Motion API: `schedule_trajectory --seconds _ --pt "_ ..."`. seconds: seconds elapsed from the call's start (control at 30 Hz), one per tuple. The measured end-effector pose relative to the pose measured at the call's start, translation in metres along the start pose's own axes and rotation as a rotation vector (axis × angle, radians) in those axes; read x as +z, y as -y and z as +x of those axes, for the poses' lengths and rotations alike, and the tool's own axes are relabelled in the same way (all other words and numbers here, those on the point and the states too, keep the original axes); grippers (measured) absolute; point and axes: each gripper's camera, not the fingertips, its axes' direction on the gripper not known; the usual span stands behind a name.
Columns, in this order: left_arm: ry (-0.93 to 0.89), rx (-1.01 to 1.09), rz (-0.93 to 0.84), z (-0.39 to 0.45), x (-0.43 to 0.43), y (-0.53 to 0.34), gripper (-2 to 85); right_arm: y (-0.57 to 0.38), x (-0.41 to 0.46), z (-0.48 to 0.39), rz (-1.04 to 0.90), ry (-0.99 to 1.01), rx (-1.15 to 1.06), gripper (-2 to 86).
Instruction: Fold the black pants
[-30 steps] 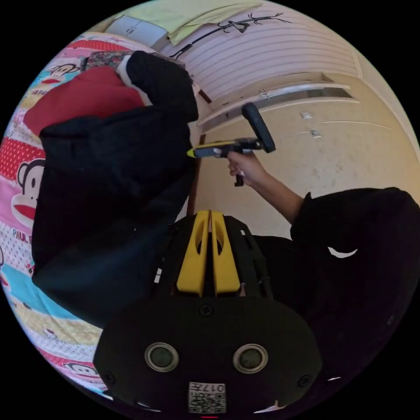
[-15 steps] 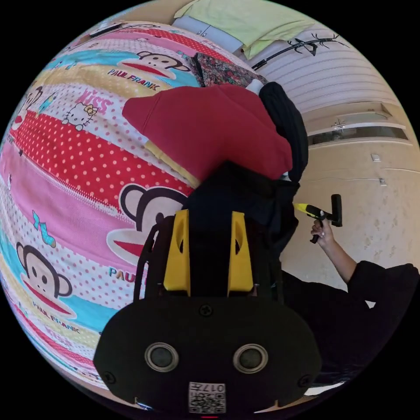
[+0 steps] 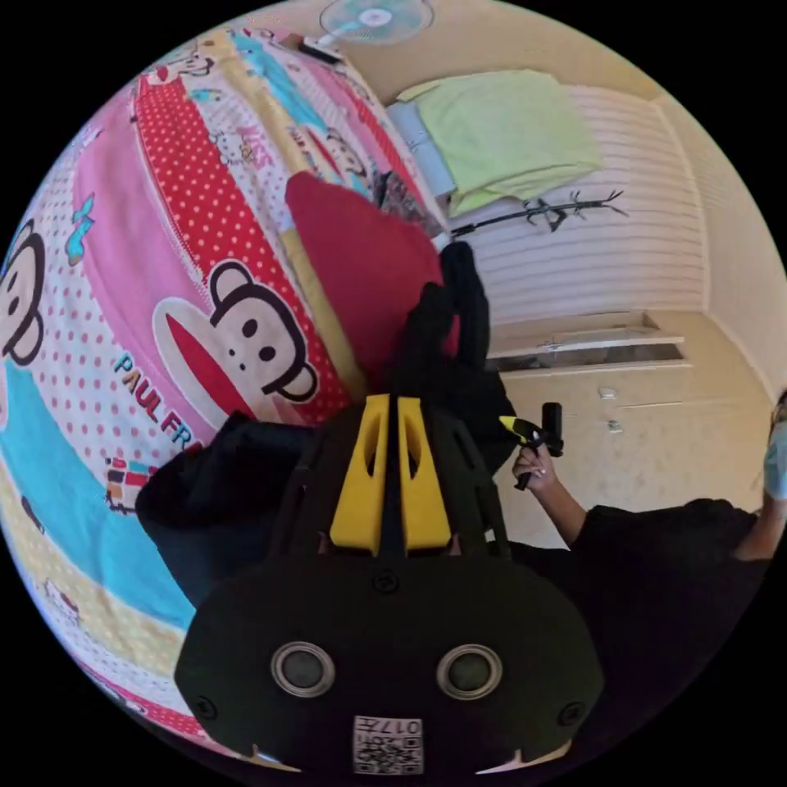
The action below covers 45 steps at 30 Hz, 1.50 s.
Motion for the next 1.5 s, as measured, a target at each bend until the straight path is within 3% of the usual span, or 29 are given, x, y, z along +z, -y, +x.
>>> schedule_trajectory --seconds 0.2,0.43,0.6,0.67,0.8,0.97,1.17,1.3,1.37,1.43,1.5 --pt "0.101 0.038 0.466 0.126 -0.157 -0.125 -0.7 0.0 -0.038 -0.184 -0.113 0.088 -0.628 1.4" --pt "0.239 0.29 0.987 0.272 -0.294 -0.255 -0.9 -0.032 -0.092 -0.374 0.034 0.379 -1.163 1.7" --pt "0.442 0.468 1.375 0.389 -0.315 -0.369 -0.8 -0.058 -0.129 -0.454 0.168 0.601 -1.283 2.2" --pt "0.431 0.562 1.484 0.414 -0.314 -0.401 -0.8 -0.069 -0.145 -0.485 0.198 0.716 -1.324 2.4" --pt "0.423 0.662 1.636 0.457 -0.313 -0.454 -0.8 -0.096 -0.167 -0.525 0.262 0.747 -1.411 2.6" --pt "0.492 0.739 1.722 0.484 -0.31 -0.479 -0.9 -0.127 -0.177 -0.564 0.314 0.704 -1.418 2.8" --pt "0.647 0.607 1.723 0.475 -0.355 -0.425 -0.8 -0.105 -0.115 -0.625 0.317 0.508 -1.329 3.2" --pt "0.668 0.241 1.631 0.398 -0.467 -0.318 -0.2 -0.047 -0.023 -0.688 0.353 0.218 -1.29 3.5" --pt "0.659 0.044 1.564 0.334 -0.522 -0.256 0.6 0.018 0.069 -0.735 0.325 0.024 -1.275 3.9" --pt "0.649 -0.172 1.427 0.258 -0.565 -0.197 2.4 0.08 0.145 -0.757 0.267 -0.08 -1.18 4.7" --pt "0.599 -0.482 1.158 0.159 -0.58 -0.153 4.9 0.134 0.22 -0.761 0.153 -0.323 -1.094 4.3"
